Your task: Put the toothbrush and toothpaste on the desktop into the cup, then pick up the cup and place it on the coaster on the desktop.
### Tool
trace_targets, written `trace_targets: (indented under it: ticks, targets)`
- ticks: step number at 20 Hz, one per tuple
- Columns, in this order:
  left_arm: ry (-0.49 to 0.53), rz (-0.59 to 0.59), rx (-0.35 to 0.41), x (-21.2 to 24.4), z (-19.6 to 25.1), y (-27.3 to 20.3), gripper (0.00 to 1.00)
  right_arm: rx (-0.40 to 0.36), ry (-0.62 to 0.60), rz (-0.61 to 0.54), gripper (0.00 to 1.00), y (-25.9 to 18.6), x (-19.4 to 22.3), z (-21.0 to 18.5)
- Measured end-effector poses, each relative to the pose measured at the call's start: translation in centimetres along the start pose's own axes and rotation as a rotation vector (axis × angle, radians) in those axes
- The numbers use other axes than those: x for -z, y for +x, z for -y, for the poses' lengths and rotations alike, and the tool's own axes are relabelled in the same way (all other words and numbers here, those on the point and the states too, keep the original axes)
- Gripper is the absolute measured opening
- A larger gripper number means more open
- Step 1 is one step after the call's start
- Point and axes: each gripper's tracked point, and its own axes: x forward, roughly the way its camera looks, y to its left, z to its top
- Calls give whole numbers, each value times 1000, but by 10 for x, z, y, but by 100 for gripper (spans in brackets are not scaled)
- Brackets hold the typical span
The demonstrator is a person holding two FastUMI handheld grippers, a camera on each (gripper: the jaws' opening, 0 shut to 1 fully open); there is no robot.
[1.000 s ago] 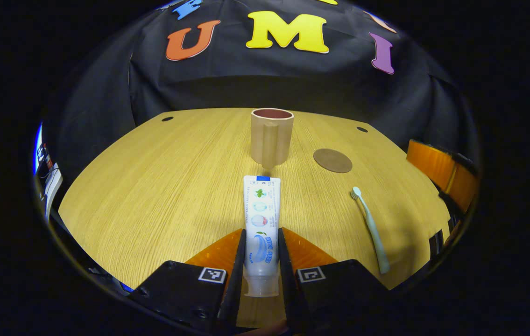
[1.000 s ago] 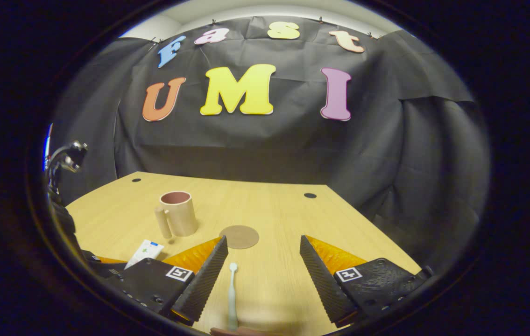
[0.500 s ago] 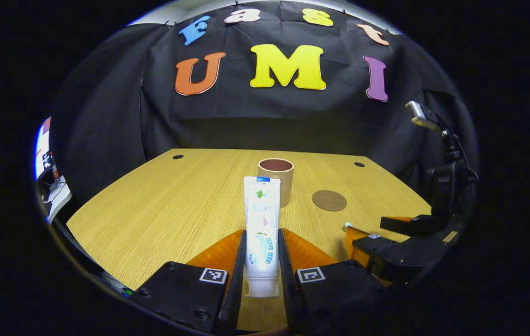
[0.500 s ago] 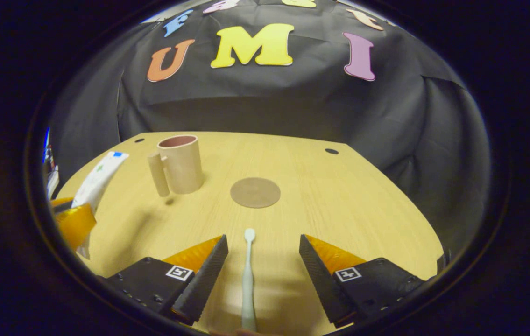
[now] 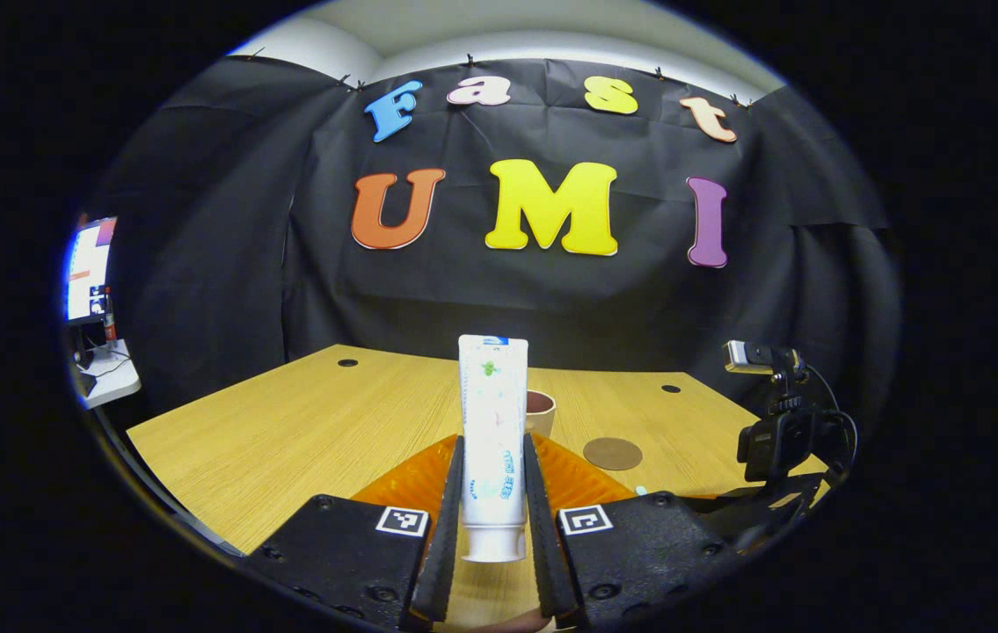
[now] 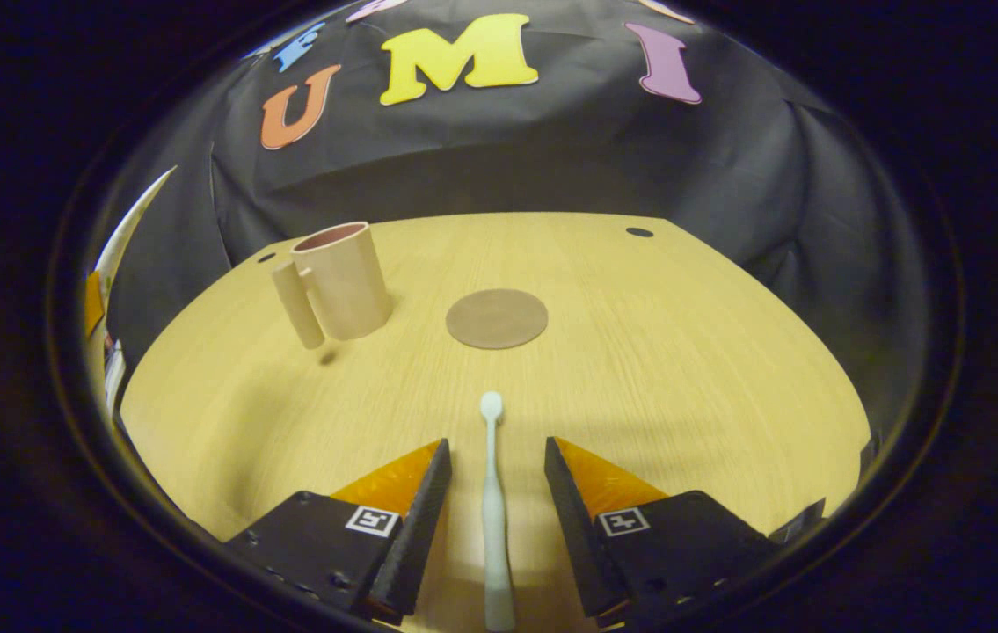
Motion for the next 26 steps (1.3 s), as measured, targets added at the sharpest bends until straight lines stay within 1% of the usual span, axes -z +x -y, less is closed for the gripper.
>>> trace_targets:
  ticks: [1, 2, 3, 4, 5, 6, 7, 8, 10, 11, 12, 14, 17, 20, 23, 24, 25, 26]
  targets:
    - [-2, 11, -13, -3, -7, 1, 40, -5, 7, 4, 56, -1, -1, -1]
    - [-4, 14, -26, -5, -12, 3, 40, -24, 13, -1, 52, 0, 1, -5]
    - [-6, 6, -26, -3, -13, 3, 40, -43, 15, 2, 34, -1, 0, -9]
    - [-14, -1, -26, -1, -14, 4, 40, -63, 21, -1, 24, 0, 0, -11]
    - [-22, -10, -28, -1, -16, 4, 40, -65, 27, -3, 7, 0, -1, -11]
    - [-29, -18, -27, 0, -16, 5, 40, -71, 19, -11, 5, 2, 1, -11]
    - [-27, -19, -27, 0, -17, 5, 40, -70, 40, 0, 5, -1, -3, -9]
    - [-22, -16, -29, -1, -17, 4, 40, -67, 58, 2, 1, 1, -2, -9]
    - [-20, -16, -35, -1, -21, 7, 40, -42, 26, 30, 1, -2, -4, -9]
    - [-21, -18, -35, 0, -21, 7, 40, -23, -9, 60, 1, -3, -8, -8]
    - [-23, -19, -33, -1, -21, 7, 40, -19, -24, 88, 1, -9, -13, -9]
    - [-28, -24, -32, -1, -22, 7, 40, -36, -32, 135, 1, -21, -21, -18]
    - [-36, -20, -33, -3, -24, 6, 40, -16, -68, 241, 1, -44, -41, -18]
    - [-46, -12, -18, -4, -22, 6, 40, -9, -76, 361, 1, -71, -63, -19]
    - [-43, -8, -1, -5, -19, 5, 40, -25, -64, 468, 1, -100, -83, -22]
    - [-40, -11, -1, -5, -18, 6, 40, -36, -66, 492, 1, -108, -86, -24]
    - [-42, -12, -4, -3, -19, 5, 40, -39, -76, 507, 2, -113, -88, -25]
    - [-43, -13, 0, -3, -19, 6, 40, -34, -78, 519, 1, -117, -90, -23]
